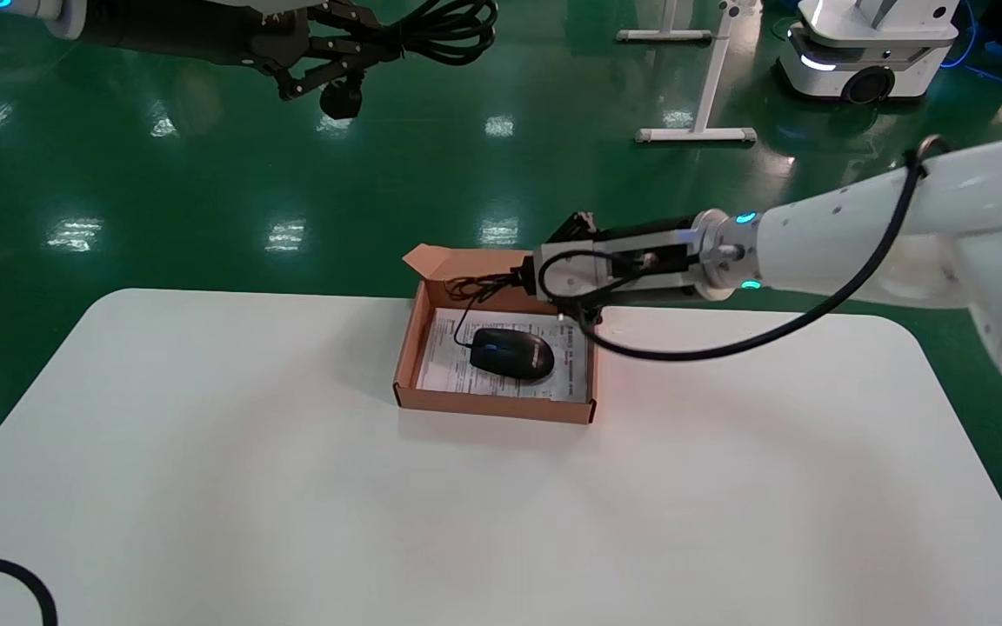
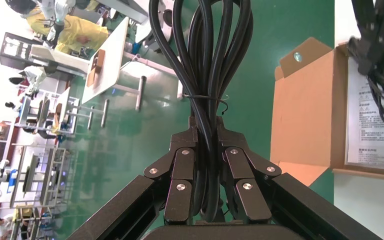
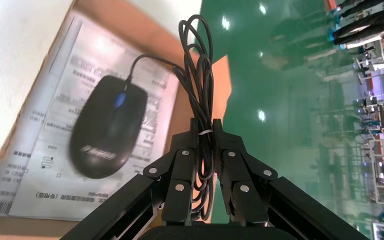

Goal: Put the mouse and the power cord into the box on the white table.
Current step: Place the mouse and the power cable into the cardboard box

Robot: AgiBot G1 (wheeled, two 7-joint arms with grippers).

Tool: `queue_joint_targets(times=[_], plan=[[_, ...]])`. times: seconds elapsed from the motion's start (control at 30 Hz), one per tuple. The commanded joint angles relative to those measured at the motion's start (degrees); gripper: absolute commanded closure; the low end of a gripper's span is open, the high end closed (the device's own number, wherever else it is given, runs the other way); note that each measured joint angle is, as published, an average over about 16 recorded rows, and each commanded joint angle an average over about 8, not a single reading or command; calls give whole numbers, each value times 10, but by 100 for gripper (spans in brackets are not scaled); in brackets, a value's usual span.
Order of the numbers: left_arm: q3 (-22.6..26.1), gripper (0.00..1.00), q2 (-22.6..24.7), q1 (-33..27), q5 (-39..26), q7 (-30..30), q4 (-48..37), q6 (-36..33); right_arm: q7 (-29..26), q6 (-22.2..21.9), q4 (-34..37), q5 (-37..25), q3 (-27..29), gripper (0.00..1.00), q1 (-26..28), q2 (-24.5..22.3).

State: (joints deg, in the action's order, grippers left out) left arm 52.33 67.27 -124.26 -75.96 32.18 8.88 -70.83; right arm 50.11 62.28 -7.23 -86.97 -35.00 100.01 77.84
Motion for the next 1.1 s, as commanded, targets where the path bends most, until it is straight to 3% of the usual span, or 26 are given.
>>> queue_joint_targets(times=[0.03, 0.2, 0.27, 0.3, 0.5, 0.57, 0.9, 1.1], plan=[[1, 100, 2, -2, -1, 1, -4, -3, 3, -20, -13, -1, -3, 100, -15, 4], [4, 100, 4, -6, -5, -2, -10, -10, -11, -44, -53, 7, -20, 100, -44, 5], [5, 100, 5, -6, -6, -3, -13, -11, -20, -47, -65, 12, -28, 95, -52, 4], [5, 100, 6, -6, -6, -3, -13, -12, -24, -47, -70, 14, -32, 88, -55, 4], [8, 100, 13, -3, -11, -4, -17, -14, -47, -49, -85, 26, -58, 14, -62, 3], [16, 100, 19, -2, -21, -6, -18, -20, -53, -51, -87, 29, -65, 0, -61, 2], [48, 100, 66, 26, -62, -3, -32, -47, -68, -59, -88, 49, -95, 0, -52, -2], [45, 100, 98, 75, -55, 20, -25, -17, -76, -45, -47, 68, -87, 0, -1, -39]])
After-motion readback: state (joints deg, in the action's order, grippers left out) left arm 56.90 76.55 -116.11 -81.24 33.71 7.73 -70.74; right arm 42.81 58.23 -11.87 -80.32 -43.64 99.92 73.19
